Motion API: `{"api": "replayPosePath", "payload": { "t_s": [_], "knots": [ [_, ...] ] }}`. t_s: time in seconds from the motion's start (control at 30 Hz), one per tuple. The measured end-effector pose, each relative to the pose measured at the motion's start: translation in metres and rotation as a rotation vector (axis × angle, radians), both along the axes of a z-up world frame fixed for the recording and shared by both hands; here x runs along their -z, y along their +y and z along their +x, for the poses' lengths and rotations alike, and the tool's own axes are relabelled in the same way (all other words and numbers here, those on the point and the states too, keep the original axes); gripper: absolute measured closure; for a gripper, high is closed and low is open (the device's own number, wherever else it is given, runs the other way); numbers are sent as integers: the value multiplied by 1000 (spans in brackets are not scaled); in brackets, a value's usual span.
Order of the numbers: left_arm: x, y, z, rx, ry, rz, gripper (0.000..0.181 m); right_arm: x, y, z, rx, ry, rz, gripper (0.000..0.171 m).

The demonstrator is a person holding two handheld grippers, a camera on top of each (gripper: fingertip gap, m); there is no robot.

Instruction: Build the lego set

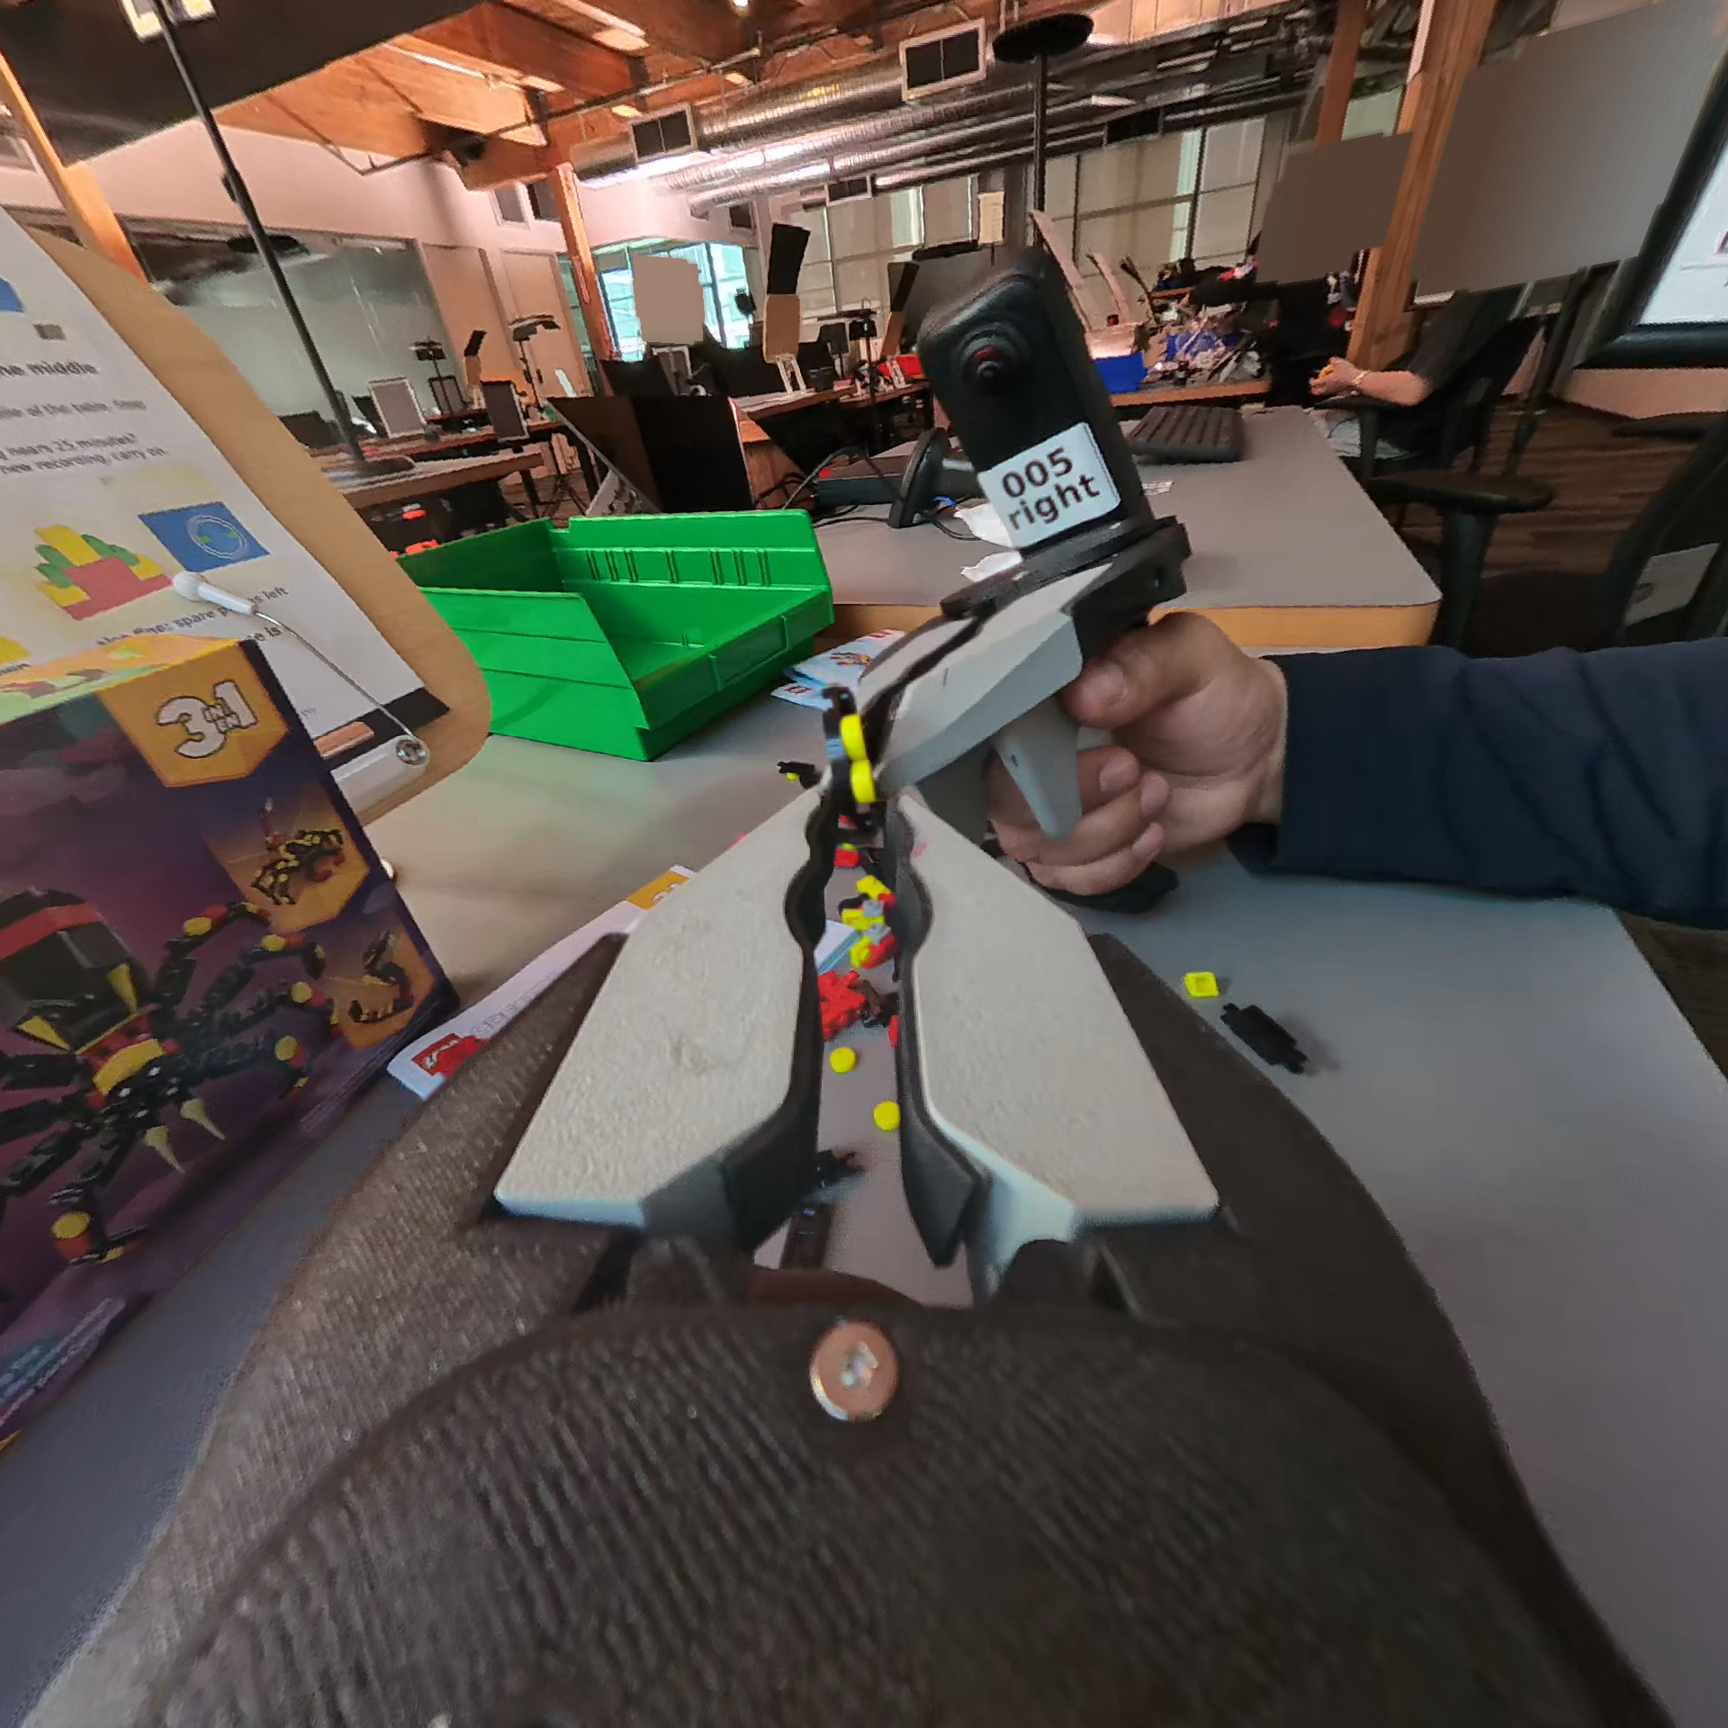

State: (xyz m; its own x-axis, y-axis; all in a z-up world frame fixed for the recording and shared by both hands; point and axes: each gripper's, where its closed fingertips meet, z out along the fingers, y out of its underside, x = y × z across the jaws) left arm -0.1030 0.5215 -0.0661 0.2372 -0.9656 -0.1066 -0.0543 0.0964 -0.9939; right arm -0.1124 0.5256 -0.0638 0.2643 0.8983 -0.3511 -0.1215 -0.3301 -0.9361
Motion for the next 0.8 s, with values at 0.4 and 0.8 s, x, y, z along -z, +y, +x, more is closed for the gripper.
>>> {"api": "replayPosePath", "payload": {
  "t_s": [0.4, 0.8],
  "knots": [
    [-8, 0, -3, -12, -15, 60, 179, -8, -3, 6, 9, 21, 58, 170],
    [-10, -1, -3, -7, -27, 65, 179, -8, -3, 2, 43, -12, 122, 170]
  ]
}}
